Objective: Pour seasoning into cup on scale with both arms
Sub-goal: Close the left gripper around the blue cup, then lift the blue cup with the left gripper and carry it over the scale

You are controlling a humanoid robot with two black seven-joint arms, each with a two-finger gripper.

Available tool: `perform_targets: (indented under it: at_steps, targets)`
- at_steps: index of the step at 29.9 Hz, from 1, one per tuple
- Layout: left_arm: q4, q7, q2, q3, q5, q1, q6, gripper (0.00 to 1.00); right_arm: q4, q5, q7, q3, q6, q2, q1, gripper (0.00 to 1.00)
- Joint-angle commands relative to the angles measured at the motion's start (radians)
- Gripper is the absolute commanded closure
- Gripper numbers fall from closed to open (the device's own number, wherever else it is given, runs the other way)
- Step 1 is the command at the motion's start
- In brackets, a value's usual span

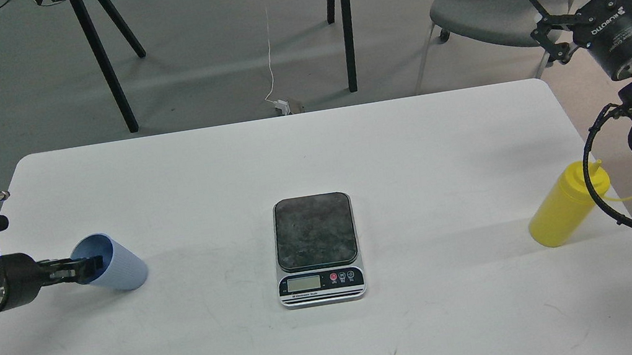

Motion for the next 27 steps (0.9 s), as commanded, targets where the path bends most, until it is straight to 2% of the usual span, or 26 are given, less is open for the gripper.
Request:
perform_targets:
  at_steps: [1,12,17,27]
  targets:
    - [0.005,0.000,0.000,0.014,-0.007,-0.005,-0.017,0.99,-0.003,0.001,0.000,0.000,0.000,0.000,0.000,0.00]
    - [0.005,0.000,0.010,0.019,-0.001,-0.028,-0.022,1.00,-0.005,-0.001,0.000,0.000,0.000,0.001,0.001,0.00]
    - [-0.020,0.000,0.020,0.017,-0.004,-0.079,-0.079,1.00,-0.005,-0.001,0.000,-0.001,0.000,0.001,0.001,0.00]
    - [-0.230,0.000,0.092,0.017,0.027,-0.249,-0.193,1.00,-0.003,-0.001,0.001,0.002,0.000,0.000,0.000,0.00]
